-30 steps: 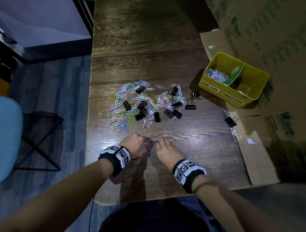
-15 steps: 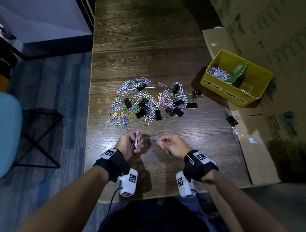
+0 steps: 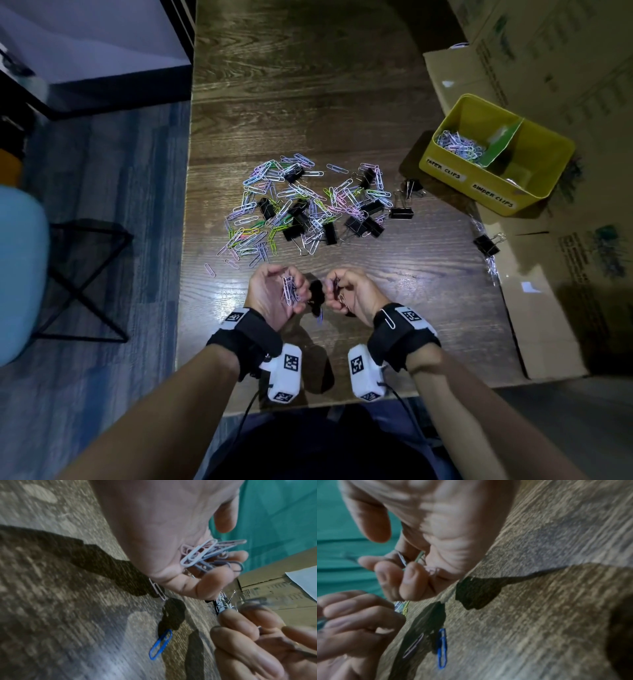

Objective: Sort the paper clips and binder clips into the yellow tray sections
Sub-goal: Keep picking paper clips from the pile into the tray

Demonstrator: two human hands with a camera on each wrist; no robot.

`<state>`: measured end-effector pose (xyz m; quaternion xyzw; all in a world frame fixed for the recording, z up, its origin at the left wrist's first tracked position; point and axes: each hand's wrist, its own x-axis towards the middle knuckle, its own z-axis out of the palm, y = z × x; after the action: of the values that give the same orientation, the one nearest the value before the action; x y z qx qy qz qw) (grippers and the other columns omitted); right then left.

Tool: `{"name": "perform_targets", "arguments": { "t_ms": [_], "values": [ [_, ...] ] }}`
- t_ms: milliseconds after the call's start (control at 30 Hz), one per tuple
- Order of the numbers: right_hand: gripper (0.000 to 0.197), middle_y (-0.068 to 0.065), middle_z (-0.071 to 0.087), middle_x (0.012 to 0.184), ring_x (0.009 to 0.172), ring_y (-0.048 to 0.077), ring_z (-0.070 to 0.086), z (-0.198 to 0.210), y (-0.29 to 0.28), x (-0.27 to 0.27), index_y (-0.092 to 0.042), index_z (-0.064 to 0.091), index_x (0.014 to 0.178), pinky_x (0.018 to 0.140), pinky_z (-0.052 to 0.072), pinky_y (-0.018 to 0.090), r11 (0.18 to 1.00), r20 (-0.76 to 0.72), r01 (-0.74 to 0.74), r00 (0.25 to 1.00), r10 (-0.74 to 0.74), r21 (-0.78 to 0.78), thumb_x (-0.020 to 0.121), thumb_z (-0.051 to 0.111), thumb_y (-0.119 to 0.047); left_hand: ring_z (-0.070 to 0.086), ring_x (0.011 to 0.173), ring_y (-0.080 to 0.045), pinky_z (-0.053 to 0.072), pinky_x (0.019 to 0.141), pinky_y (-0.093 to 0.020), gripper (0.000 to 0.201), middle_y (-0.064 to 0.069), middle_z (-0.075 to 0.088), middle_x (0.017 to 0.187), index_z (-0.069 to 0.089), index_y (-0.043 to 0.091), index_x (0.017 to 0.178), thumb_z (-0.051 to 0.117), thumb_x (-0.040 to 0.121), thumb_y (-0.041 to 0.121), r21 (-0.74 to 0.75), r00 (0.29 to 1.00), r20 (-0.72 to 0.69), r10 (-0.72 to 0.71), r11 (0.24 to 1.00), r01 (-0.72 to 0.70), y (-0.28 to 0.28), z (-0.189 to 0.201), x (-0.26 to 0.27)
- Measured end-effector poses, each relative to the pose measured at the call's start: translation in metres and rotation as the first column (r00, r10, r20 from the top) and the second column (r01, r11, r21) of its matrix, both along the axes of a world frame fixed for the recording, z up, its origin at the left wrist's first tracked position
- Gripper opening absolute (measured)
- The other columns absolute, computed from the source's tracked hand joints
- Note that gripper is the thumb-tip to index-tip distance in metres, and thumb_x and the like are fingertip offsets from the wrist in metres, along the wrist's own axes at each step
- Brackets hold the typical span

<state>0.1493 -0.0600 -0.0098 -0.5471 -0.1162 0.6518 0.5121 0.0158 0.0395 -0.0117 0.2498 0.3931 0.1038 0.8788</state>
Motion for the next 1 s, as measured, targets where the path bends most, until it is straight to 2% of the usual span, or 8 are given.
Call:
{"name": "perform_targets", "arguments": {
  "t_ms": [200, 333, 400, 467, 533, 667, 833, 1000],
  "values": [
    [0.04, -0.001, 0.042, 0.054, 0.047, 0.013, 0.037, -0.01, -0.004, 0.006, -0.017, 0.044, 0.058, 0.046, 0.029, 0.021, 0.996, 0.382, -0.041, 0.922, 0.067, -0.077, 0.086, 0.063, -0.038, 0.039, 0.038, -0.017, 0.031, 0.037, -0.02, 0.042, -0.003, 0.046, 0.047, 0.045, 0.013, 0.059, 0.046, 0.094, 0.035, 0.191, 0.961, -0.275, -0.036, 0.977, 0.091, 0.011, -0.012, -0.002],
    [0.042, -0.008, 0.046, 0.054, 0.05, 0.009, 0.042, -0.007, -0.005, 0.007, -0.021, 0.043, 0.059, 0.056, 0.036, 0.023, 0.935, 0.754, -0.246, 0.554, 0.352, -0.255, 0.077, 0.071, -0.046, 0.043, 0.043, -0.018, 0.037, 0.041, -0.023, 0.034, -0.005, 0.049, 0.051, 0.057, 0.01, 0.068, 0.051, 0.093, 0.031, 0.258, 0.948, -0.316, -0.036, 0.958, 0.123, 0.02, -0.015, -0.012],
    [0.033, -0.002, 0.066, 0.083, 0.074, 0.015, 0.061, -0.008, -0.005, 0.003, -0.026, 0.058, 0.084, 0.067, 0.048, 0.028, 0.815, 0.809, -0.418, 0.255, 0.529, -0.401, 0.072, 0.071, -0.054, 0.04, 0.04, -0.016, 0.032, 0.042, -0.022, 0.035, -0.003, 0.047, 0.048, 0.058, 0.01, 0.066, 0.058, 0.088, 0.036, 0.34, 0.909, -0.41, -0.071, 0.913, 0.225, 0.022, -0.014, -0.015],
    [0.044, 0.002, 0.067, 0.112, 0.101, 0.024, 0.062, -0.013, -0.007, 0.0, -0.035, 0.057, 0.113, 0.083, 0.051, 0.037, 0.699, 0.806, -0.524, 0.04, 0.59, -0.486, 0.074, 0.07, -0.052, 0.038, 0.038, -0.013, 0.03, 0.042, -0.02, 0.032, 0.001, 0.048, 0.045, 0.06, 0.011, 0.061, 0.071, 0.077, 0.037, 0.474, 0.837, -0.533, -0.123, 0.776, 0.416, 0.024, -0.016, -0.018],
    [0.041, 0.002, 0.068, 0.115, 0.107, 0.026, 0.061, -0.015, -0.008, 0.001, -0.035, 0.059, 0.117, 0.087, 0.05, 0.038, 0.67, 0.816, -0.56, -0.022, 0.577, -0.488, 0.079, 0.066, -0.049, 0.043, 0.041, -0.007, 0.035, 0.046, -0.019, 0.026, 0.003, 0.057, 0.05, 0.066, 0.011, 0.061, 0.079, 0.07, 0.032, 0.554, 0.751, -0.638, -0.172, 0.575, 0.602, 0.025, -0.019, -0.019],
    [0.024, 0.002, 0.07, 0.105, 0.101, 0.024, 0.062, -0.011, -0.008, 0.002, -0.025, 0.068, 0.102, 0.086, 0.048, 0.037, 0.668, 0.85, -0.589, -0.063, 0.523, -0.455, 0.089, 0.057, -0.042, 0.054, 0.056, 0.004, 0.04, 0.059, -0.011, 0.017, 0.002, 0.069, 0.069, 0.074, 0.014, 0.078, 0.081, 0.069, 0.027, 0.619, 0.667, -0.735, -0.123, 0.282, 0.733, 0.019, -0.018, -0.02],
    [0.026, 0.007, 0.064, 0.104, 0.097, 0.024, 0.062, -0.005, -0.009, -0.002, -0.013, 0.062, 0.102, 0.083, 0.047, 0.033, 0.652, 0.831, -0.576, -0.091, 0.548, -0.493, 0.097, 0.047, -0.033, 0.065, 0.085, -0.024, 0.05, 0.074, -0.03, 0.015, -0.004, 0.072, 0.09, 0.071, 0.023, 0.091, 0.065, 0.082, 0.033, 0.547, 0.544, -0.837, -0.055, -0.1, 0.831, 0.012, -0.022, -0.026],
    [0.011, -0.009, 0.051, 0.075, 0.069, 0.006, 0.05, -0.006, 0.002, 0.002, -0.018, 0.052, 0.09, 0.067, 0.03, 0.022, 0.889, 0.778, -0.404, 0.481, 0.405, -0.213, 0.098, 0.047, -0.023, 0.064, 0.087, -0.027, 0.051, 0.074, -0.033, 0.012, -0.008, 0.071, 0.091, 0.066, 0.02, 0.09, 0.058, 0.083, 0.027, 0.481, 0.481, -0.876, -0.029, -0.114, 0.869, 0.005, -0.02, -0.025]
  ]
}}
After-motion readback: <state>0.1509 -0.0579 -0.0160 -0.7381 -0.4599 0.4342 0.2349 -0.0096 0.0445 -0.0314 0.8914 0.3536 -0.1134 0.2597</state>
